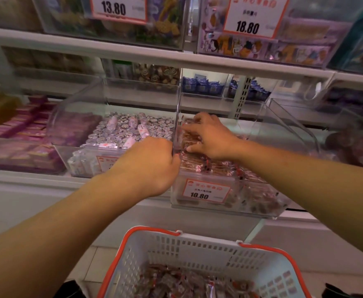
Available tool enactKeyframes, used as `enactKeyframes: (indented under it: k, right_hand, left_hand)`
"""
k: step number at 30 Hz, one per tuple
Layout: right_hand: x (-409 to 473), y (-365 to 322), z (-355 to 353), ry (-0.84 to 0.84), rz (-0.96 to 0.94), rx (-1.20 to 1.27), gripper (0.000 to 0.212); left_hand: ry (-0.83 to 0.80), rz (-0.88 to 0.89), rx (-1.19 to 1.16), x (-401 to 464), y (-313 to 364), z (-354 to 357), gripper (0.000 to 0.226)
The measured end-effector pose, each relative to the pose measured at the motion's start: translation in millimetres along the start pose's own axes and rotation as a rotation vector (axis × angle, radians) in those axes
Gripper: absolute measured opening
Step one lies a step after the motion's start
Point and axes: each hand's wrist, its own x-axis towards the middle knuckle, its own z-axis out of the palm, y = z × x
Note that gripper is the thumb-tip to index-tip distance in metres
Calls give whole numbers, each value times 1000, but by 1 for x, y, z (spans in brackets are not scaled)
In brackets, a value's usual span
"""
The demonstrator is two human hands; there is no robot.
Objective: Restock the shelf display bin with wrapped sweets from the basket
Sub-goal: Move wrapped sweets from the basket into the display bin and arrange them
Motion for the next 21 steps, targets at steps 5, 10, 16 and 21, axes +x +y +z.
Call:
enactKeyframes:
  k: [5,10,16,21]
  right_hand:
    - [8,5,5,-257,8,-101,77]
    - [25,7,4,-353,82,-79,84]
    - [38,11,6,-411,38,-144,98]
    - [39,9,7,-413,40,-177,98]
  left_hand:
    - [-7,-7,22,0,1,3,29]
    - [-19,11,-2,0,0,1,29]
    - [-25,51,21,1,-3,2,27]
    - [-52,53,32,3,-3,-2,29]
